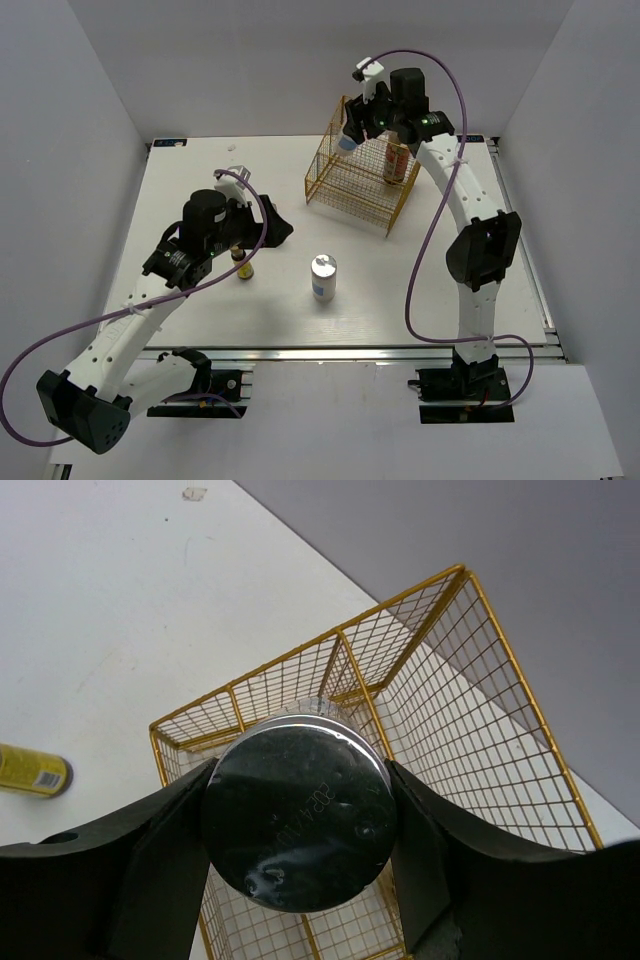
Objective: Organize the condiment bottles
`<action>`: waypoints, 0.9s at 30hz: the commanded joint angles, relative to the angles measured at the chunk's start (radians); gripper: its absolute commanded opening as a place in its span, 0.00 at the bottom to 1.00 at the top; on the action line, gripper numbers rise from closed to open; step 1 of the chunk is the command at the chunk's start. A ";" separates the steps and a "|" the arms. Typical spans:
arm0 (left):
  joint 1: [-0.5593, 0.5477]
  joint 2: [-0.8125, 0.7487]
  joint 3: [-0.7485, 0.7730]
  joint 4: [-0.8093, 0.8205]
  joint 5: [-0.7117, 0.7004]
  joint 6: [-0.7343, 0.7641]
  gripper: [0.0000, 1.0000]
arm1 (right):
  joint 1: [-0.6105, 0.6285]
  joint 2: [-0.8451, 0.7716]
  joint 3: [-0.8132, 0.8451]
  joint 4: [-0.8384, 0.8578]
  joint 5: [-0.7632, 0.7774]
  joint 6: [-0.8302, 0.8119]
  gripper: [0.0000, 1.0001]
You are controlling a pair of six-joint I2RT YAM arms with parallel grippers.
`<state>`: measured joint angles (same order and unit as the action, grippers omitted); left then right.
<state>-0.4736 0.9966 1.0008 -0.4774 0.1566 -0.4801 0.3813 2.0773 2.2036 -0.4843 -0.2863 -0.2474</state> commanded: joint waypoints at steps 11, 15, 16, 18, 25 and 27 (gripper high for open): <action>-0.003 -0.010 -0.014 0.013 -0.009 0.005 0.93 | -0.002 0.020 -0.028 0.122 0.056 -0.029 0.00; -0.003 -0.016 -0.021 0.013 -0.012 0.003 0.93 | -0.002 0.029 -0.050 0.125 0.075 -0.032 0.00; -0.003 -0.016 -0.021 0.013 -0.014 0.003 0.93 | -0.002 0.030 -0.051 0.124 0.078 -0.033 0.00; -0.003 -0.018 -0.025 0.016 -0.014 0.000 0.93 | -0.002 0.036 -0.056 0.122 0.088 -0.036 0.00; -0.003 -0.019 -0.027 0.017 -0.011 -0.003 0.93 | -0.002 0.064 -0.071 0.124 0.118 -0.041 0.00; -0.003 -0.021 -0.027 0.013 -0.012 -0.005 0.93 | -0.002 0.075 -0.071 0.125 0.122 -0.043 0.03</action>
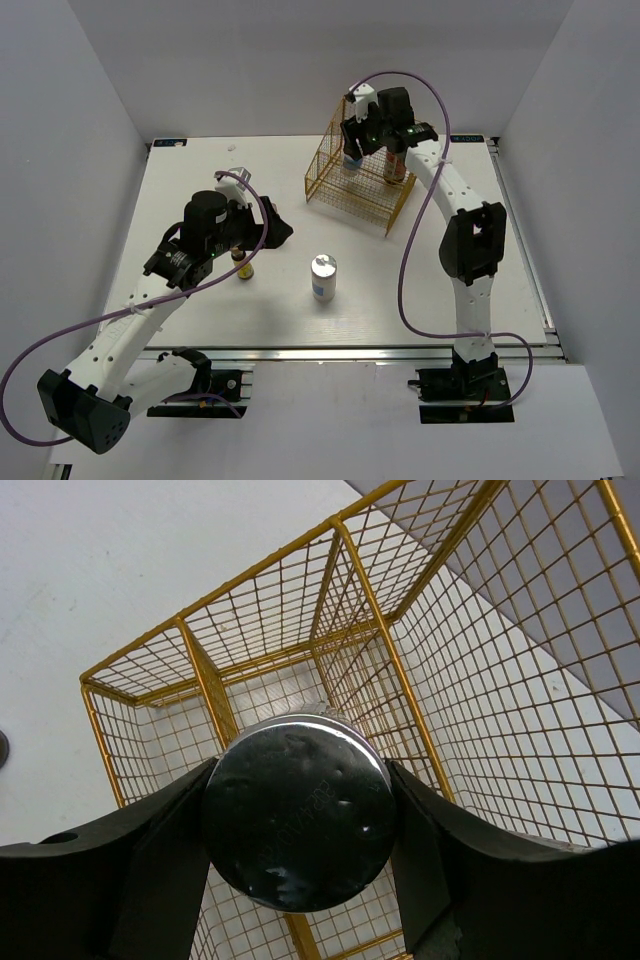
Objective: Organize the condiment bottles
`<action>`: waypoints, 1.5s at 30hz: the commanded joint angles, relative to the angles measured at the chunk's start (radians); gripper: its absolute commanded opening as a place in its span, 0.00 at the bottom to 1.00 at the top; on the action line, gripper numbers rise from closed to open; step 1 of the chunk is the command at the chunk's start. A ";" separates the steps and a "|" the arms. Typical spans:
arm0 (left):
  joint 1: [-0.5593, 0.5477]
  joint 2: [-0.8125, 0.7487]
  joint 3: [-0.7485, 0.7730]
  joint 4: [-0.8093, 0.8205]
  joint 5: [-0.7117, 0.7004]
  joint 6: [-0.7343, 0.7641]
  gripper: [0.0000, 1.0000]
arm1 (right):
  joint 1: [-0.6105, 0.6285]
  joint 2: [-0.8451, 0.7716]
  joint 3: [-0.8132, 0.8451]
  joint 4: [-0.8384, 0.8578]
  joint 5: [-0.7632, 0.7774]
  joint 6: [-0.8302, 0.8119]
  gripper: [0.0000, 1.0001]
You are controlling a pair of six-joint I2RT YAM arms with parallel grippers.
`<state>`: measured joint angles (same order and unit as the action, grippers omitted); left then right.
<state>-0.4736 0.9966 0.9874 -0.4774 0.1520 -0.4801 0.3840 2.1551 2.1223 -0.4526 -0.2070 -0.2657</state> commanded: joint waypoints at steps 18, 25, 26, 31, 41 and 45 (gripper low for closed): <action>-0.003 -0.026 -0.001 0.005 -0.014 -0.012 0.94 | -0.005 0.028 0.007 0.091 0.040 -0.007 0.64; -0.003 -0.026 0.000 0.008 -0.009 -0.018 0.93 | -0.005 0.028 0.010 0.088 0.040 -0.003 0.75; -0.003 -0.027 -0.003 0.010 -0.008 -0.020 0.93 | -0.004 0.028 0.010 0.089 0.040 -0.003 0.75; -0.003 -0.027 0.000 0.011 -0.005 -0.026 0.93 | -0.005 0.025 0.013 0.088 0.035 0.002 0.77; -0.003 -0.033 0.013 0.006 -0.020 -0.025 0.93 | -0.005 -0.188 -0.028 0.106 -0.052 -0.052 0.76; -0.003 -0.029 0.026 0.005 -0.032 -0.014 0.91 | -0.005 -0.346 -0.207 0.144 -0.202 -0.133 0.77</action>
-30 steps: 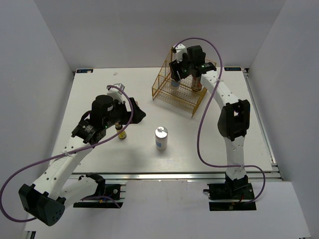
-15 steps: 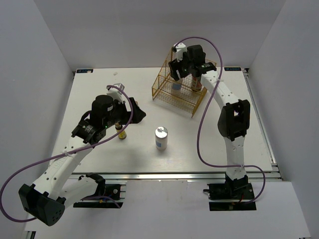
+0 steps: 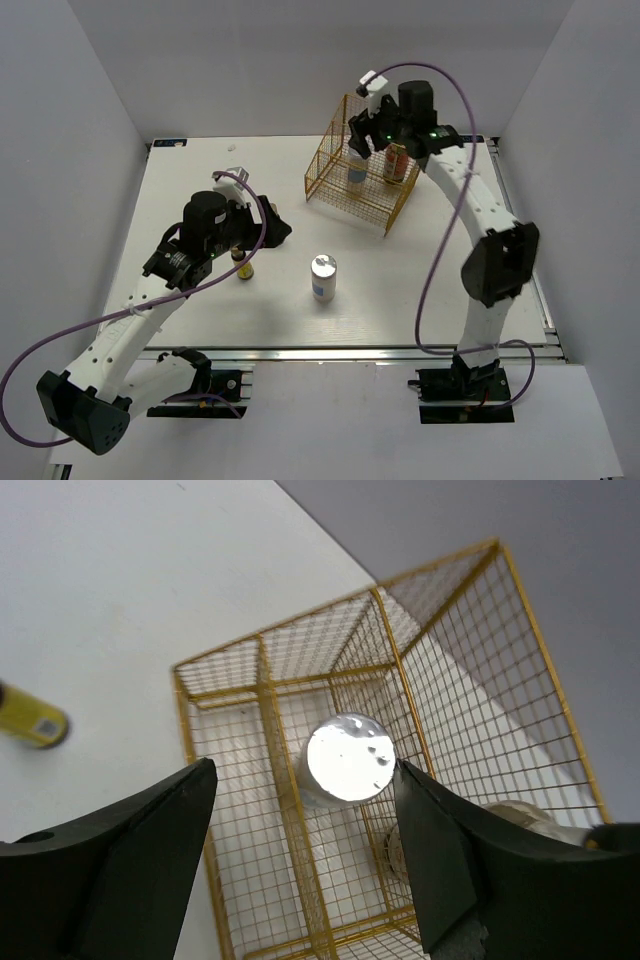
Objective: Organize the condiment bottles
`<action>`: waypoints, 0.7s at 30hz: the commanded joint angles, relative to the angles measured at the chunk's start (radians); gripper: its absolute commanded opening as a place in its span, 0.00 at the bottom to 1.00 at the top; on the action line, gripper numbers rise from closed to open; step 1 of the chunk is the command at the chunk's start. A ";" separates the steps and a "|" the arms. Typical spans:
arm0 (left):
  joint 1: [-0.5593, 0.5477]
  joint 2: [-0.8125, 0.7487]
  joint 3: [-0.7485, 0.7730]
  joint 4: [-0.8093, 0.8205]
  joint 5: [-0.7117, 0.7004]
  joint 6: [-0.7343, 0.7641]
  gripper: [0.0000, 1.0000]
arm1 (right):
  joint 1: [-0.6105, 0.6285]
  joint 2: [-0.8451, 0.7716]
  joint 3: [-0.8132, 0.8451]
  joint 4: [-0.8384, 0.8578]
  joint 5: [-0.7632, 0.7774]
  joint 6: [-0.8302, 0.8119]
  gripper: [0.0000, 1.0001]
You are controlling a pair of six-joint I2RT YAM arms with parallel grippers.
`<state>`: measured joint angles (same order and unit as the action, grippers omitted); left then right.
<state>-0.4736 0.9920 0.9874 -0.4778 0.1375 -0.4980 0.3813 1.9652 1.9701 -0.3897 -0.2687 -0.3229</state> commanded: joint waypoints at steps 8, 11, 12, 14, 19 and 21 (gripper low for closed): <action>-0.003 -0.004 0.085 -0.054 -0.056 0.039 0.74 | -0.006 -0.453 -0.457 -0.409 -0.805 -0.717 0.43; -0.003 -0.024 0.089 -0.080 -0.091 0.039 0.77 | 0.036 -0.480 -0.554 -0.524 -0.811 -0.835 0.36; -0.003 -0.032 0.088 -0.087 -0.113 0.038 0.79 | 0.056 -0.505 -0.583 -0.517 -0.793 -0.826 0.53; -0.003 -0.058 0.085 -0.107 -0.124 0.035 0.83 | 0.082 -0.535 -0.684 -0.465 -0.752 -0.783 0.75; -0.003 -0.105 0.068 -0.140 -0.170 0.021 0.86 | 0.200 -0.611 -0.888 -0.161 -0.520 -0.569 0.89; -0.003 -0.115 0.060 -0.147 -0.170 0.013 0.86 | 0.237 -0.582 -0.892 -0.124 -0.472 -0.521 0.89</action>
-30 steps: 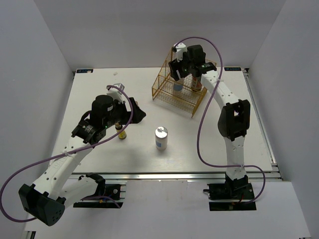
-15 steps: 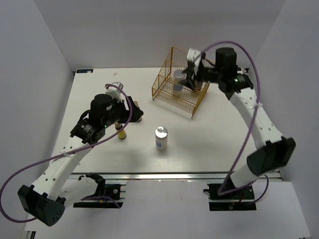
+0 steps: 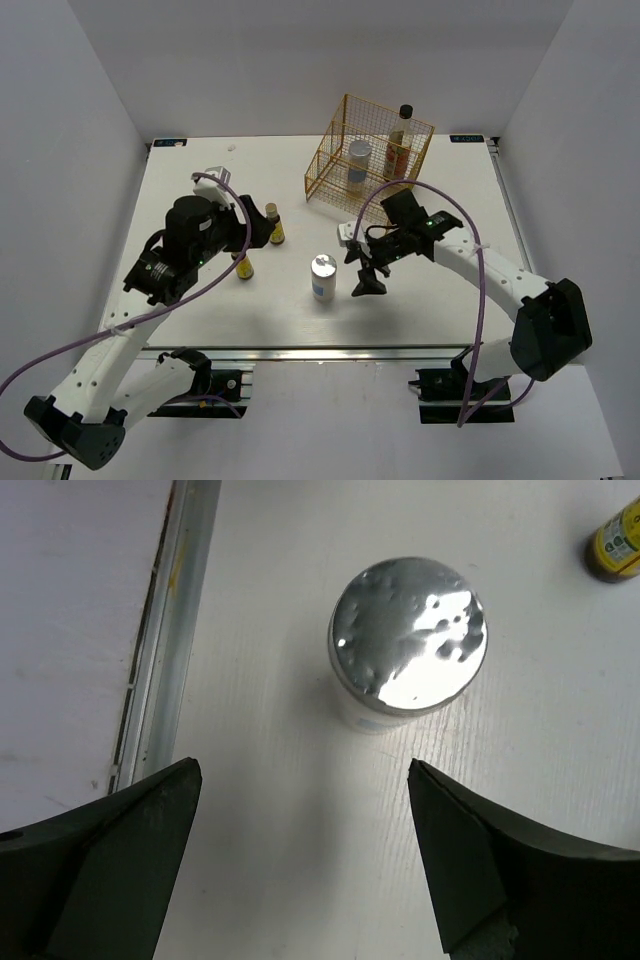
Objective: Organize the condiment bottles
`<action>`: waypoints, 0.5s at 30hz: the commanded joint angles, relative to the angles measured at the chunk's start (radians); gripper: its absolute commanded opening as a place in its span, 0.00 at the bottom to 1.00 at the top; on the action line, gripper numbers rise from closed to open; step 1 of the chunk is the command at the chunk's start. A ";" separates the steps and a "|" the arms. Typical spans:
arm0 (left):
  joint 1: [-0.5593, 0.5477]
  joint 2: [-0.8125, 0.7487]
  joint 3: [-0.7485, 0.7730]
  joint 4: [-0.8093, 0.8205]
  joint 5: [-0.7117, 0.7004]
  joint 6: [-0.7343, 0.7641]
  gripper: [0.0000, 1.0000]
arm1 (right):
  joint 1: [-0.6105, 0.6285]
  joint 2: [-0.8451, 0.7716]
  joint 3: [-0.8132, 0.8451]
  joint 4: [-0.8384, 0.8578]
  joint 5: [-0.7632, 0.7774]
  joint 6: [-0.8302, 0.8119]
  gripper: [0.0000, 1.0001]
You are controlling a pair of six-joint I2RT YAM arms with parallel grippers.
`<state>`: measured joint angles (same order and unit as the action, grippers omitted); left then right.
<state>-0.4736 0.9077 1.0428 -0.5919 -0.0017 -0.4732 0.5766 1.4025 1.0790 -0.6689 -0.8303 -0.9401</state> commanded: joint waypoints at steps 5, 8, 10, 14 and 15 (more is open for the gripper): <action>-0.003 -0.069 -0.016 -0.034 -0.035 -0.038 0.87 | 0.124 0.032 -0.022 0.270 0.195 0.214 0.89; -0.003 -0.078 -0.023 -0.040 -0.038 -0.044 0.87 | 0.157 0.078 0.004 0.307 0.240 0.270 0.89; -0.003 -0.081 -0.021 -0.048 -0.040 -0.047 0.87 | 0.167 0.092 0.030 0.321 0.241 0.288 0.89; -0.003 -0.092 -0.027 -0.048 -0.050 -0.050 0.87 | 0.203 0.122 0.059 0.327 0.252 0.323 0.89; -0.003 -0.092 -0.029 -0.045 -0.050 -0.050 0.87 | 0.207 0.124 0.061 0.334 0.258 0.336 0.89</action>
<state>-0.4736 0.8387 1.0214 -0.6292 -0.0315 -0.5140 0.7628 1.5265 1.0866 -0.3893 -0.5945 -0.6613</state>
